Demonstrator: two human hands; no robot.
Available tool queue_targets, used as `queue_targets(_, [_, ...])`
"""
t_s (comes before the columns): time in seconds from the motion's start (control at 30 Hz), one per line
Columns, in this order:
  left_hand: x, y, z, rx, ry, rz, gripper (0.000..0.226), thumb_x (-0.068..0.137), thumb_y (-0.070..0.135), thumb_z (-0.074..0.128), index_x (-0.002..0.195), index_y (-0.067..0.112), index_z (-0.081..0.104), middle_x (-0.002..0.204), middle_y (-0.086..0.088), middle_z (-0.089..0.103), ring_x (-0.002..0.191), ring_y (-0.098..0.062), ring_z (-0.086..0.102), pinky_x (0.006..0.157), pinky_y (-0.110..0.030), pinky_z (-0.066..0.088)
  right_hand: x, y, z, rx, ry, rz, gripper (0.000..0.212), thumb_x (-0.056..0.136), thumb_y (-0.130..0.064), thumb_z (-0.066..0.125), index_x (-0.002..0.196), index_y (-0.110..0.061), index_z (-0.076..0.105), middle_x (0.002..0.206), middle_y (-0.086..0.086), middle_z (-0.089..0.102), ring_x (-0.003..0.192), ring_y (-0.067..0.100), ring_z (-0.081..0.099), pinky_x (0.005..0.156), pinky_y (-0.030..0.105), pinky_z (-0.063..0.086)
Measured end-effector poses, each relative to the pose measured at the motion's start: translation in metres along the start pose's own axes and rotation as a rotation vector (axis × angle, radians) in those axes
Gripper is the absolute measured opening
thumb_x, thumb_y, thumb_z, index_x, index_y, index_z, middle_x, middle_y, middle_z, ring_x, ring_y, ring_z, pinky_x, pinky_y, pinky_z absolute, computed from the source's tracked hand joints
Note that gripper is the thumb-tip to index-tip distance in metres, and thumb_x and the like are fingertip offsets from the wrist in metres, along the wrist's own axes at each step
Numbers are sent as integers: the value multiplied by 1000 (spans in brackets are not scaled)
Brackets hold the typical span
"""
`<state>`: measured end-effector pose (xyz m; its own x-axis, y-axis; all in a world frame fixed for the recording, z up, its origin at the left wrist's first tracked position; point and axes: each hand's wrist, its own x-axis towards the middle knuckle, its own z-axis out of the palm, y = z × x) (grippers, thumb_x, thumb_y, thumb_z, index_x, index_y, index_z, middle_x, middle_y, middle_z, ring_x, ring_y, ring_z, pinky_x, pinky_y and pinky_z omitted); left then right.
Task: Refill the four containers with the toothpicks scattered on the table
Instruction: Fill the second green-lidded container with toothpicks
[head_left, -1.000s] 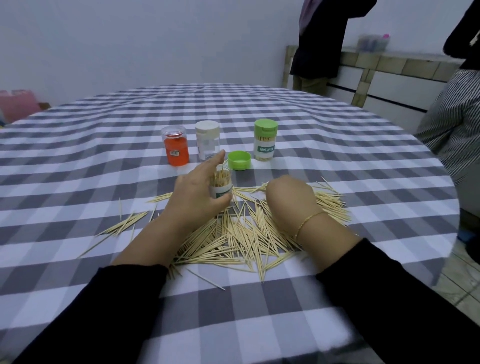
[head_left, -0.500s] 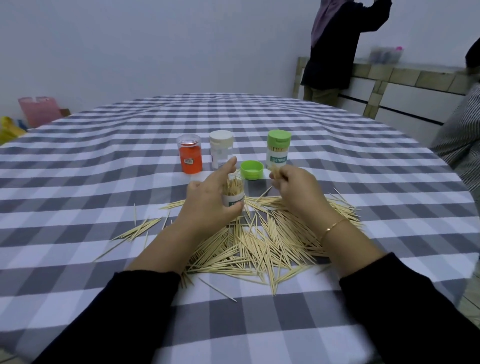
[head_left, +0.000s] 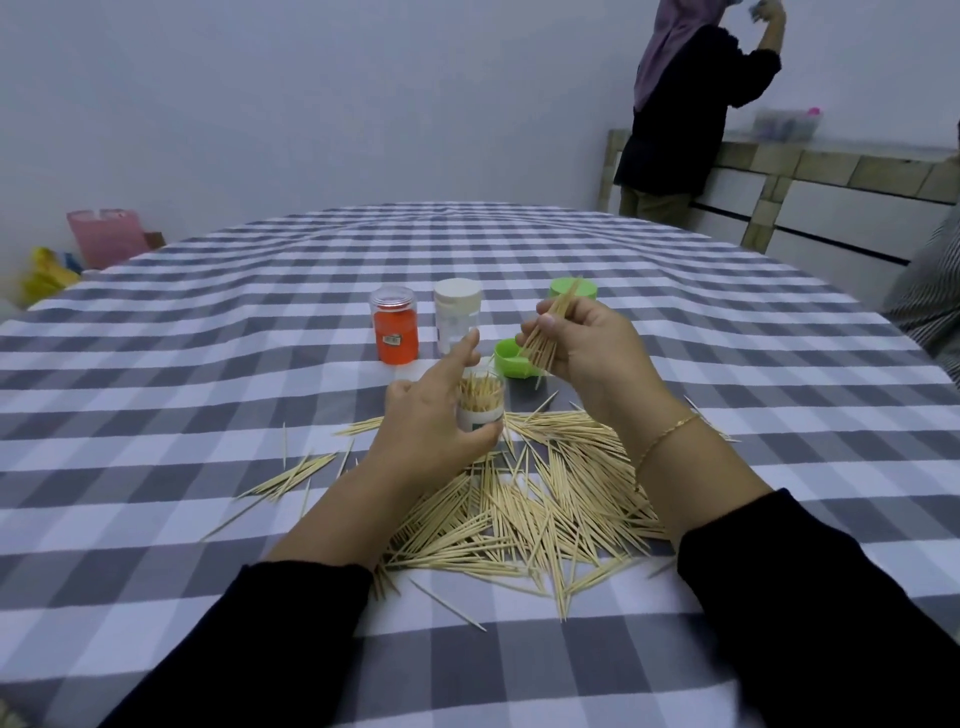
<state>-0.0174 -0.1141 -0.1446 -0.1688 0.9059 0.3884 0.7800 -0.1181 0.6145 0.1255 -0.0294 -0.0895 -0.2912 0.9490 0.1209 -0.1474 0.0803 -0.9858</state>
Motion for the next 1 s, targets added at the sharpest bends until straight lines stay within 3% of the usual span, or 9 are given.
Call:
queue_targets(0.33, [2,-6,3,-2,-28,-42,98,77,37,75,152,39,12,139,20,46,123,-22,45,106,-45,37,-6,11,20,290,83,-96,17,98,-5,46,90,-16,56,75,-1,65,89,21,66,89,41,51])
queue_targets(0.47, [2,-8,4,-30,-28,-64,100,76,37,76,152,39,11,140,18,47,124,-23,46,104,-48,42,-10,17,25,211,-2,-135,16,96,-4,48,92,-16,57,79,2,67,85,18,68,82,35,55])
queue_targets(0.7, [2,-8,4,-56,-35,-84,105,73,42,74,152,40,5,143,13,47,126,-23,48,104,-48,41,-14,22,26,6,-59,-210,16,96,-9,50,95,-20,59,87,4,68,87,12,68,85,48,55])
queue_targets(0.8, [1,-6,4,-64,-41,-89,106,68,49,69,151,42,4,143,15,47,123,-23,50,102,-48,44,-14,24,28,-8,-56,-240,14,96,-8,50,95,-19,60,86,1,69,89,13,67,86,42,55])
queue_targets(0.93, [2,-5,4,-60,-37,-89,106,70,47,72,152,41,4,142,12,49,123,-23,50,100,-48,45,-15,29,31,-34,-115,-211,18,96,-5,50,94,-21,58,87,4,68,82,11,66,72,27,57])
queue_targets(1.0, [1,-6,3,-58,-33,-89,107,70,46,73,152,40,4,141,11,50,122,-24,50,100,-48,45,-17,31,30,-64,-142,-215,24,95,-3,50,98,-25,57,88,4,68,81,10,66,70,26,57])
